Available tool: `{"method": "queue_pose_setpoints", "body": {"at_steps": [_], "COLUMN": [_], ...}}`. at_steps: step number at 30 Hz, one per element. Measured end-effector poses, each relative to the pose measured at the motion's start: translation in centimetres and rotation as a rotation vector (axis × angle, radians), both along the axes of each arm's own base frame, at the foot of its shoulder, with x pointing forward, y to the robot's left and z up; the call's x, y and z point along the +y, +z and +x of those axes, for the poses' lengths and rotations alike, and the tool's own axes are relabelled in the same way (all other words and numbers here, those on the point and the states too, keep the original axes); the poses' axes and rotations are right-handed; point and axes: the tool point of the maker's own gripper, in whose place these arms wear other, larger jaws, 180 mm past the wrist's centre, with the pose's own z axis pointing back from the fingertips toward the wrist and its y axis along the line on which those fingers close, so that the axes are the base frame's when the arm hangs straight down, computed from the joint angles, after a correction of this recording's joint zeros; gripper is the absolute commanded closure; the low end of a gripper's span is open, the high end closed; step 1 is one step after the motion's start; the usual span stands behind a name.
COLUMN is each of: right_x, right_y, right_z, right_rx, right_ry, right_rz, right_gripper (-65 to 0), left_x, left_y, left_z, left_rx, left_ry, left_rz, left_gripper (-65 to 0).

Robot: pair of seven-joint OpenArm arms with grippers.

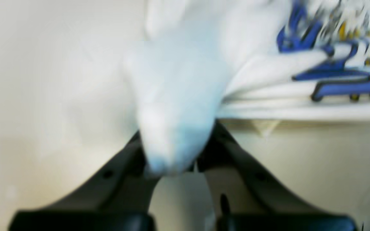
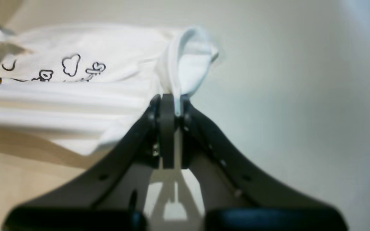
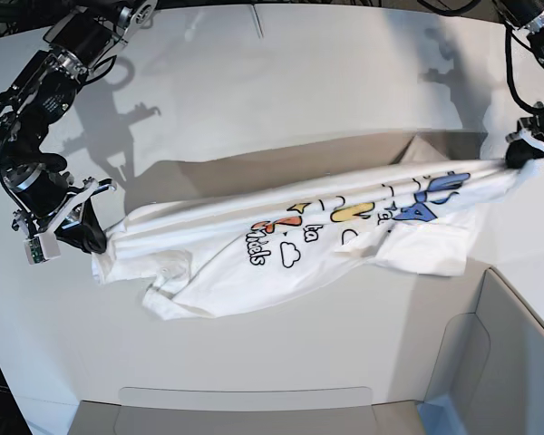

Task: Layout the t-shirt on the table in an organized manner, then fold the t-shirt properly
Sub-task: 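Stretch the shirt between both grippers, pulling the right gripper outward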

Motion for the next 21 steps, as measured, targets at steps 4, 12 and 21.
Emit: {"method": "queue_pose_setpoints", "body": {"at_steps": [4, 12, 21], "right_x": [0.8, -1.5, -3.9], "right_y": [-0.6, -3.4, -6.9], "right_z": [-1.0, 0.1, 3.5], "right_rx": [0.012, 0.102, 0.234], "right_ry": [0.033, -0.004, -0.068], "right_rz": [0.042, 0.127, 0.287], "right_gripper": [0.0, 0.0, 0.0], "left_x": [0.6, -0.3, -4.9], "left_y": [1.4, 2.1, -1.4], "left_z": [-1.1, -0.1, 9.8], "left_rx": [-0.007, -0.02, 0.067], "left_ry": [0.012, -0.036, -0.176], "left_rz": [0.069, 0.093, 0.016], "left_gripper": [-0.4, -0.6, -12.7]}}
